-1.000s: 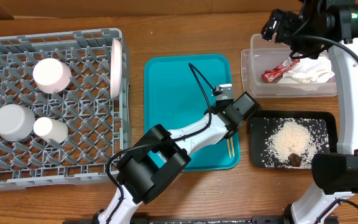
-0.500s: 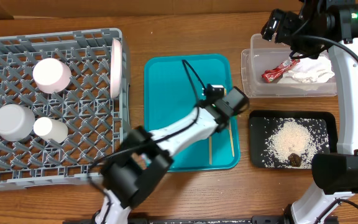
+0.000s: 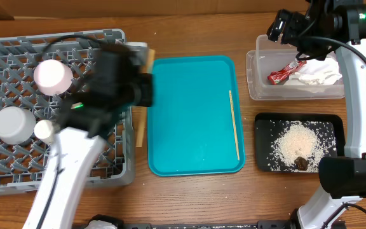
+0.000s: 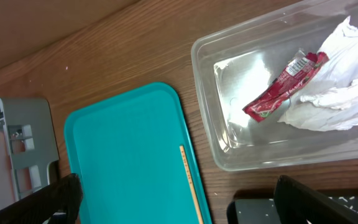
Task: Sort waste into correct bins and load items into the dishwasher
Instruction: 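Carry the chopstick to the rack and insert it upright, then release the chopstick and move the left gripper back to the tray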
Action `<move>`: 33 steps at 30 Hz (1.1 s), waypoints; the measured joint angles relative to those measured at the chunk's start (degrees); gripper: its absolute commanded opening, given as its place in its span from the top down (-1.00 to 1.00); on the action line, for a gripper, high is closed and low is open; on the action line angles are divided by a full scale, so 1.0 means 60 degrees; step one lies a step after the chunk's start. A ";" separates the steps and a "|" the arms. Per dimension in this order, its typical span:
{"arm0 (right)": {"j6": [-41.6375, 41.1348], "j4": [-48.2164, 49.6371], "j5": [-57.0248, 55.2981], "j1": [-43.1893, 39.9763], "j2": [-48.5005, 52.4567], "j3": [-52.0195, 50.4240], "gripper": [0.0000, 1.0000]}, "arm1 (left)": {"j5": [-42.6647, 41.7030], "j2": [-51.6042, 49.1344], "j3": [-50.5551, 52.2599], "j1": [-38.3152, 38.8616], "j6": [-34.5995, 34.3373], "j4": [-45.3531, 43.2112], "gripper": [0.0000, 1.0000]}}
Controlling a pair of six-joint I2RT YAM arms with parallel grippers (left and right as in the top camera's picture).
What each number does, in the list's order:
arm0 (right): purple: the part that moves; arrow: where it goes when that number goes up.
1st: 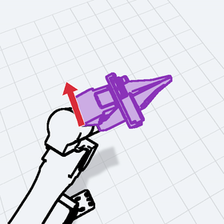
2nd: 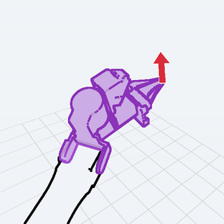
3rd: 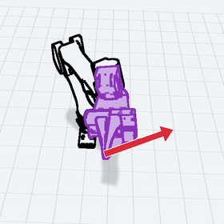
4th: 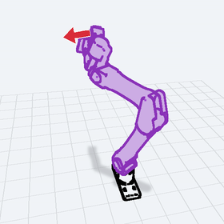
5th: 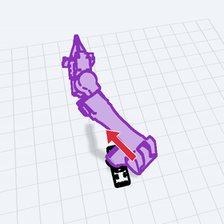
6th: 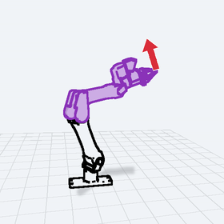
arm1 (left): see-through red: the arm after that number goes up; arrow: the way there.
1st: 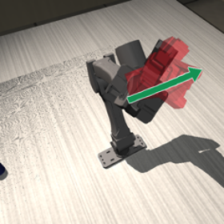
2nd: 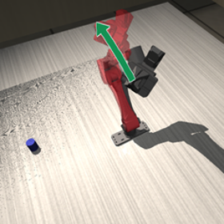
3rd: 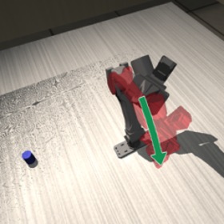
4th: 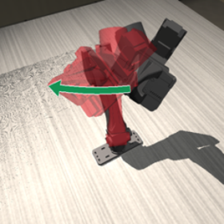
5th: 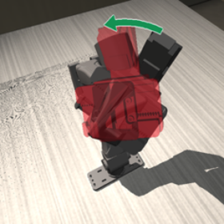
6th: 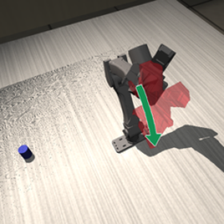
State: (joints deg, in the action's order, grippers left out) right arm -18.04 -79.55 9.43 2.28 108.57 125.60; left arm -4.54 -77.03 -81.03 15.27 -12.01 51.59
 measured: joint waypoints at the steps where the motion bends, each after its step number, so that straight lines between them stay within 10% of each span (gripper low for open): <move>1: 0.0004 0.0000 0.0000 0.0000 0.0000 0.0000 -1.00 | -0.0226 0.0372 0.0000 -0.0725 0.0605 0.0168 0.92; 10: 0.0004 0.0000 0.0000 0.0000 0.0000 0.0000 -1.00 | -0.0554 0.0342 -0.0007 -0.3504 0.4182 0.0441 0.92; 22: 0.0004 -0.0004 0.0000 0.0000 0.0000 0.0000 -1.00 | -0.0171 -0.4022 0.0000 -0.4484 0.2790 -0.2350 0.92; 24: 0.0004 -0.0004 0.0000 0.0000 0.0000 0.0000 -1.00 | -0.0171 -0.4350 0.0000 -0.4492 0.2656 -0.2455 0.55; 26: 0.0004 0.0000 0.0000 0.0000 0.0000 0.0000 -1.00 | -0.0171 -0.4503 0.0000 -0.4488 0.2437 -0.2521 -0.40; 33: 0.0000 -0.0004 0.0004 0.0000 0.0000 0.0000 -1.00 | -0.0331 -0.4459 -0.0138 -0.4492 0.1734 -0.2393 -0.67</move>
State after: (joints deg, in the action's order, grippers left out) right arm -18.04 -79.57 9.45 2.28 108.57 125.60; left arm -6.52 -103.79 -81.87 -11.68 -1.61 37.23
